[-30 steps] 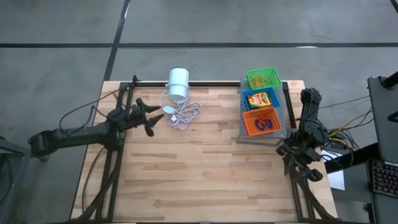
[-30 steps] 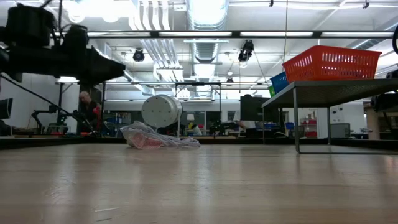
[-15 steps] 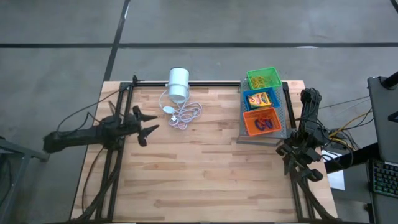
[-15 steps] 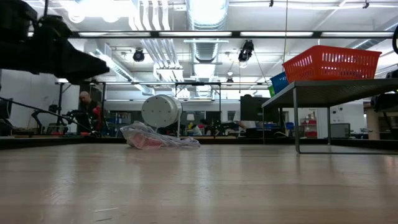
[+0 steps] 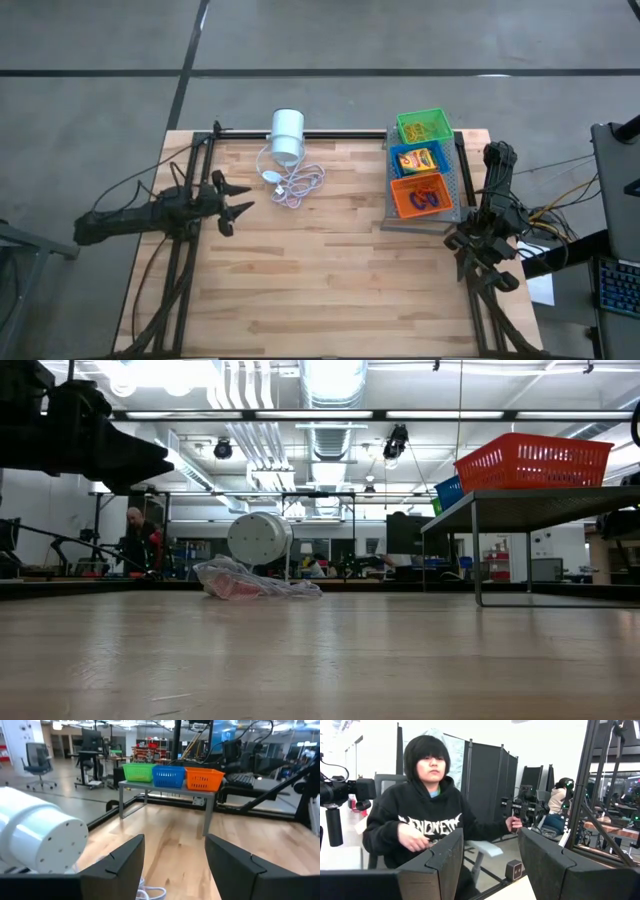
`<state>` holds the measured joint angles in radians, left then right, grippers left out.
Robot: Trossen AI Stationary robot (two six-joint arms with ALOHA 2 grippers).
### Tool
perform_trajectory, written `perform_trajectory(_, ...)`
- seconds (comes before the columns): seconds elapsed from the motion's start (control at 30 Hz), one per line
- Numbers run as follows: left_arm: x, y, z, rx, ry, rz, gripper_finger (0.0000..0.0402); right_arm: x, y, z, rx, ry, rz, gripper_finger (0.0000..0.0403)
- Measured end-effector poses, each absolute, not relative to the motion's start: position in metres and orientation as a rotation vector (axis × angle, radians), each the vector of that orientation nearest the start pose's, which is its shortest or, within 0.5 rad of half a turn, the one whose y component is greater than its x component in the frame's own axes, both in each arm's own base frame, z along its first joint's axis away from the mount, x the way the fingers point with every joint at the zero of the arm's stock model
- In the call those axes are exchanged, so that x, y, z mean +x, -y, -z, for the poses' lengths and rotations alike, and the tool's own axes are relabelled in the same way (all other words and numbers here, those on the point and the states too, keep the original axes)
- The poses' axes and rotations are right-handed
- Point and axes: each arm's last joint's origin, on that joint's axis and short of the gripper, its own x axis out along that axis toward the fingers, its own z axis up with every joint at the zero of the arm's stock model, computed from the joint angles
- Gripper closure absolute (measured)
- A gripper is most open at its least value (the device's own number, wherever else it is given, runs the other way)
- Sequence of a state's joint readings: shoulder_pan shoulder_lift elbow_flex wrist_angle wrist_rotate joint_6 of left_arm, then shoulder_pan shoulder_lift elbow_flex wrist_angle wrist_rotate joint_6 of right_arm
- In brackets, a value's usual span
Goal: Pick & Place Office Desk Supplies
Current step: Return to Home Position
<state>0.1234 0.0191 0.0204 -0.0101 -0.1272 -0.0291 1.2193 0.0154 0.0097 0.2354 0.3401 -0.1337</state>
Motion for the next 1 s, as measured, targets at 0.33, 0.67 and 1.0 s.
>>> perform_trajectory(0.33, 0.0964, -0.0155, -0.1677, -0.216, 0.014, -0.247, 0.019, 0.0414, -0.0849, -0.1878, 0.042, 0.227, -0.861, 0.0216)
perform_trajectory(0.67, 0.0964, -0.0155, -0.1677, -0.213, 0.014, -0.247, 0.019, 0.0414, -0.0848, -0.1878, 0.043, 0.226, -0.861, 0.0216)
perform_trajectory(1.0, 0.0964, -0.0156, -0.1677, -0.209, 0.013, -0.247, 0.019, 0.0414, -0.0849, -0.1878, 0.042, 0.226, -0.861, 0.0216)
